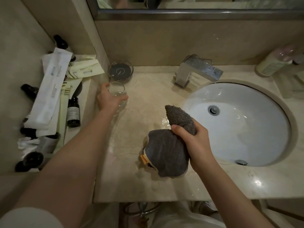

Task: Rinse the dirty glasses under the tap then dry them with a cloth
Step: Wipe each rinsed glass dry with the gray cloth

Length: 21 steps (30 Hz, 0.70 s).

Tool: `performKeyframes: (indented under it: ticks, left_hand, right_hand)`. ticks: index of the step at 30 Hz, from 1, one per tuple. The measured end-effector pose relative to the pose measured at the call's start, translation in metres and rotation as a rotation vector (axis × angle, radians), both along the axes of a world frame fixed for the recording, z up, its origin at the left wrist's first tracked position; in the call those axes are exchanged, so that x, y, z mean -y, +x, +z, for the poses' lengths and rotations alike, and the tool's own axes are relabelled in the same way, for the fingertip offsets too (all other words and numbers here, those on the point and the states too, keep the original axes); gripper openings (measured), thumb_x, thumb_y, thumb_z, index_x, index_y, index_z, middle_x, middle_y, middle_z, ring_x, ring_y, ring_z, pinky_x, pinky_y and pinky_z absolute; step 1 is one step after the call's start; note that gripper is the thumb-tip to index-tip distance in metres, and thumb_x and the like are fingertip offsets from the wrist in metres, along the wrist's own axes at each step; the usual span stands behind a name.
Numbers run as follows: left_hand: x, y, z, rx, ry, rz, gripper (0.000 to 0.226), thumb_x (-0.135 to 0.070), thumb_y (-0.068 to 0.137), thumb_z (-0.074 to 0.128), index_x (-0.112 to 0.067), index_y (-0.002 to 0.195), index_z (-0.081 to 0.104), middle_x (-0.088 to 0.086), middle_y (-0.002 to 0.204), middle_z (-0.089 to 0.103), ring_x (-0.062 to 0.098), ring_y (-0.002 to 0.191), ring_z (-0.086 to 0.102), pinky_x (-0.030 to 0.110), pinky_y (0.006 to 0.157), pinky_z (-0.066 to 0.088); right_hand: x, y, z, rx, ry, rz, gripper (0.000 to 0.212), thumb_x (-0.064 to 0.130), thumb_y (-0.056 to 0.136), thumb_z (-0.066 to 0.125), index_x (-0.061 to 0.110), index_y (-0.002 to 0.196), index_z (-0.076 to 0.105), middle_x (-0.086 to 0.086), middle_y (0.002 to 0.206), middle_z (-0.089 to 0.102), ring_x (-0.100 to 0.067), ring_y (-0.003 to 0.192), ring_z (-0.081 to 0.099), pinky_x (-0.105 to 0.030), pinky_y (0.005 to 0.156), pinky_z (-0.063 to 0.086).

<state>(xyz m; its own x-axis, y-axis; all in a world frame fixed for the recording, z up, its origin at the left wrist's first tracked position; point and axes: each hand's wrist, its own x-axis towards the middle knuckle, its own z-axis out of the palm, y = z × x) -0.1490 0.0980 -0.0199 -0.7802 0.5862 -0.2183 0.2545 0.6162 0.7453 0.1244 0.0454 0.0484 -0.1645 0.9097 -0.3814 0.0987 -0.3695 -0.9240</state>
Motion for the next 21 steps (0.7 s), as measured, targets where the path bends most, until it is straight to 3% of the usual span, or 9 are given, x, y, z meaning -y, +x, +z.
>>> performKeyframes:
  ticks: [6, 10, 14, 17, 21]
  left_hand:
    - [0.003, -0.002, 0.006, 0.060, -0.040, -0.047, 0.092, -0.026, 0.067, 0.090, -0.015, 0.142, 0.038, 0.010, 0.142, 0.048, 0.026, 0.130, 0.048, 0.030, 0.099, 0.039]
    - [0.003, 0.002, 0.024, 0.023, -0.067, -0.122, 0.095, -0.029, 0.073, 0.085, -0.010, 0.149, 0.030, 0.010, 0.153, 0.036, 0.027, 0.140, 0.035, 0.033, 0.109, 0.032]
    - [0.011, 0.013, 0.047, -0.120, 0.020, -0.222, 0.068, -0.029, 0.081, 0.078, -0.014, 0.140, 0.048, 0.007, 0.141, 0.052, 0.025, 0.130, 0.048, 0.035, 0.103, 0.039]
    - [0.027, 0.035, 0.066, -0.274, -0.017, -0.407, 0.048, -0.038, 0.086, 0.070, -0.021, 0.130, 0.059, 0.000, 0.125, 0.064, 0.020, 0.114, 0.058, 0.033, 0.088, 0.044]
    - [0.043, 0.078, 0.080, -0.379, -0.076, -0.662, 0.048, -0.043, 0.086, 0.068, -0.025, 0.130, 0.058, 0.001, 0.124, 0.064, 0.023, 0.112, 0.059, 0.037, 0.085, 0.047]
  right_hand:
    - [0.003, -0.003, 0.003, 0.001, 0.008, -0.006, 0.024, 0.029, 0.062, 0.075, 0.016, 0.082, 0.070, -0.005, 0.078, 0.068, -0.029, 0.085, 0.069, -0.050, 0.080, 0.057]
    - [0.004, -0.002, 0.004, -0.015, 0.010, -0.029, 0.011, 0.013, 0.076, 0.078, 0.016, 0.084, 0.070, -0.014, 0.087, 0.070, -0.034, 0.091, 0.068, -0.053, 0.083, 0.056]
    - [0.007, 0.011, 0.003, -0.042, -0.006, -0.042, 0.015, 0.008, 0.080, 0.074, 0.023, 0.081, 0.070, -0.004, 0.079, 0.071, -0.032, 0.087, 0.069, -0.047, 0.079, 0.058]
    - [0.008, 0.034, 0.000, -0.060, -0.046, -0.091, 0.013, 0.006, 0.084, 0.070, 0.018, 0.087, 0.069, 0.001, 0.074, 0.072, -0.023, 0.079, 0.070, -0.038, 0.071, 0.058]
    - [0.009, 0.070, 0.002, -0.123, -0.094, -0.200, 0.008, 0.005, 0.086, 0.066, 0.013, 0.089, 0.068, -0.002, 0.074, 0.070, -0.018, 0.072, 0.068, -0.028, 0.060, 0.054]
